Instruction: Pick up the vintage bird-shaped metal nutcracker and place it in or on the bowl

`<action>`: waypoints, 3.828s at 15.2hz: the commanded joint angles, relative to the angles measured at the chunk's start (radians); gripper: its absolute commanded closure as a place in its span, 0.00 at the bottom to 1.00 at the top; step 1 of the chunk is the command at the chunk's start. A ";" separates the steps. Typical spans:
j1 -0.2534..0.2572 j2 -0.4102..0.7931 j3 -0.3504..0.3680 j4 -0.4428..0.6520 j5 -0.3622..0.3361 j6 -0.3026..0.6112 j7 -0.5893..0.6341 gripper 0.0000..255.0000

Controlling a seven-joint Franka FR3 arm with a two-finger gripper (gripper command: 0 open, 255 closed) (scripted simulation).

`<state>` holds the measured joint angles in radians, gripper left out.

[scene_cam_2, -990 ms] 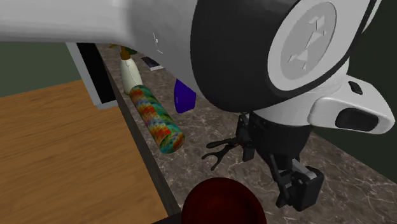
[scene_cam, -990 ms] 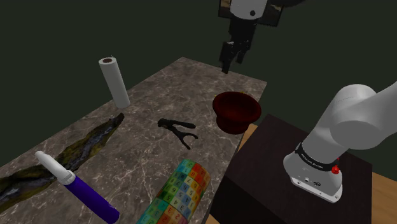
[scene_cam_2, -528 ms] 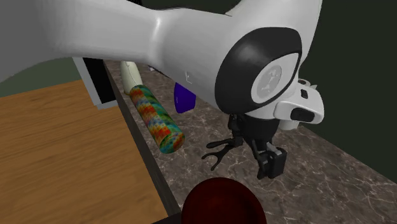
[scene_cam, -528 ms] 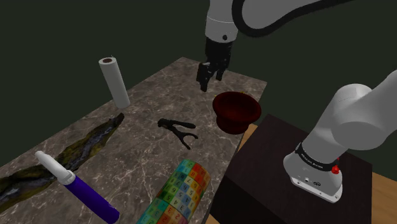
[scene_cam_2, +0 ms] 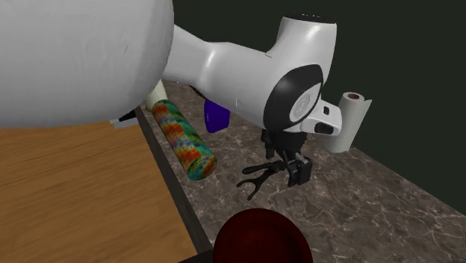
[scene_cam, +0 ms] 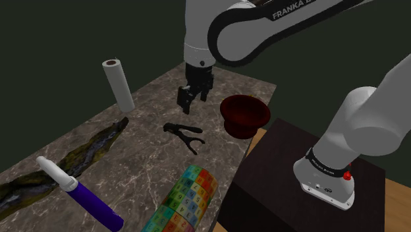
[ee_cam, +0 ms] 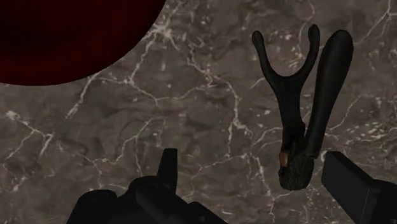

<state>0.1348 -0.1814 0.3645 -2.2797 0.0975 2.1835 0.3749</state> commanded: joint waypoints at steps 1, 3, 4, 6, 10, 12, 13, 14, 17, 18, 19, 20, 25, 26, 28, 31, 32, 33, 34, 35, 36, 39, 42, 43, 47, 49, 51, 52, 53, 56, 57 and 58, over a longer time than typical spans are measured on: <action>0.011 0.062 0.025 0.025 -0.010 0.040 0.033 0.00; 0.021 0.130 0.045 0.062 -0.029 0.072 0.065 0.00; 0.027 0.165 0.053 0.083 -0.041 0.087 0.081 0.00; 0.035 0.202 0.060 0.105 -0.055 0.102 0.099 0.00; 0.039 0.238 0.061 0.087 -0.074 0.153 0.112 0.00; 0.041 0.257 0.061 0.080 -0.084 0.178 0.120 0.00; 0.042 0.273 0.060 0.074 -0.093 0.197 0.126 0.00; 0.042 0.273 0.060 0.074 -0.093 0.197 0.126 0.00; 0.042 0.273 0.060 0.074 -0.093 0.197 0.126 0.00; 0.042 0.273 0.060 0.074 -0.093 0.197 0.126 0.00; 0.042 0.273 0.060 0.074 -0.093 0.197 0.126 0.00; 0.042 0.273 0.060 0.074 -0.093 0.197 0.126 0.00; 0.042 0.273 0.060 0.074 -0.093 0.197 0.126 1.00; 0.042 0.273 0.060 0.075 -0.093 0.197 0.126 1.00; 0.042 0.273 0.060 0.075 -0.093 0.197 0.126 1.00; 0.042 0.273 0.060 0.074 -0.093 0.197 0.126 1.00; 0.042 0.264 0.060 0.079 -0.088 0.184 0.123 1.00; 0.041 0.256 0.061 0.085 -0.084 0.172 0.120 1.00; 0.040 0.248 0.061 0.090 -0.079 0.159 0.118 1.00; 0.039 0.240 0.062 0.096 -0.075 0.146 0.115 1.00; 0.039 0.232 0.062 0.102 -0.071 0.133 0.112 1.00; 0.037 0.210 0.062 0.121 -0.060 0.093 0.106 1.00; 0.036 0.190 0.061 0.142 -0.050 0.054 0.100 1.00; 0.036 0.184 0.061 0.149 -0.048 0.041 0.098 1.00; 0.034 0.161 0.059 0.181 -0.038 -0.012 0.093 1.00; 0.034 0.151 0.058 0.198 -0.034 -0.038 0.091 1.00; 0.033 0.142 0.057 0.216 -0.030 -0.065 0.089 1.00; 0.033 0.138 0.057 0.225 -0.029 -0.078 0.088 1.00; 0.033 0.134 0.056 0.235 -0.027 -0.091 0.087 1.00; 0.032 0.123 0.055 0.265 -0.024 -0.131 0.086 1.00; 0.031 0.120 0.054 0.275 -0.023 -0.144 0.086 1.00; 0.031 0.117 0.054 0.286 -0.022 -0.157 0.085 1.00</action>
<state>0.1663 -0.0594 0.4188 -2.0040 0.0737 2.0407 0.4609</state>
